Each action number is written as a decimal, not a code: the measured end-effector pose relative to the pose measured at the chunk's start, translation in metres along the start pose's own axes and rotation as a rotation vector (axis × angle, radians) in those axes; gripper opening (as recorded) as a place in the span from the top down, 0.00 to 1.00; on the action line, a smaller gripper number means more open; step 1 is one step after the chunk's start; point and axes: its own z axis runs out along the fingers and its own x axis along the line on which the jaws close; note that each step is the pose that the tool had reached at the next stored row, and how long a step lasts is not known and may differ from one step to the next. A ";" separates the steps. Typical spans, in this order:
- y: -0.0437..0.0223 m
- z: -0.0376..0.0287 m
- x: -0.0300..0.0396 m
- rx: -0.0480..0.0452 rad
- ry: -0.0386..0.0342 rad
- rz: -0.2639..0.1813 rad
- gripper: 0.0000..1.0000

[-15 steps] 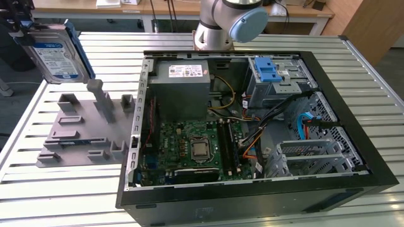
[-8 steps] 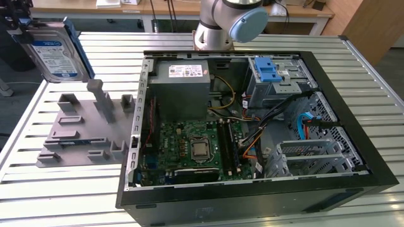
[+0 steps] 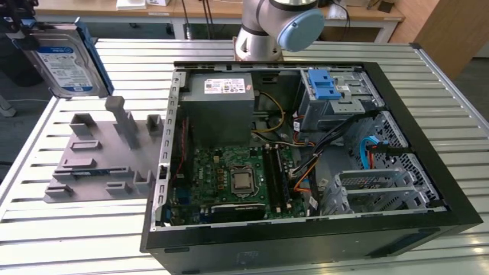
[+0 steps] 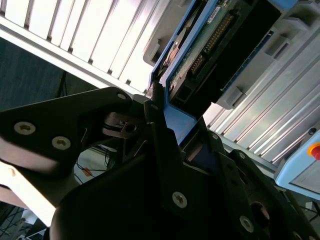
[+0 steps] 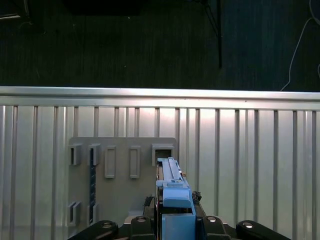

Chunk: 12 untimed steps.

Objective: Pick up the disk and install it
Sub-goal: 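Pick up the disk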

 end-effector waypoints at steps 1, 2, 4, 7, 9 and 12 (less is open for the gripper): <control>0.0000 -0.0007 0.0000 0.0000 0.0000 0.000 0.64; 0.0000 -0.0013 0.0000 0.0000 0.0001 0.000 0.64; 0.0000 -0.0026 -0.0001 0.0000 0.0000 0.000 0.64; 0.0001 -0.0046 -0.0001 0.0000 0.0000 0.000 0.64; 0.0001 -0.0058 -0.0002 0.0000 0.0001 0.000 0.64; 0.0001 -0.0079 -0.0002 0.0000 0.0000 0.000 0.64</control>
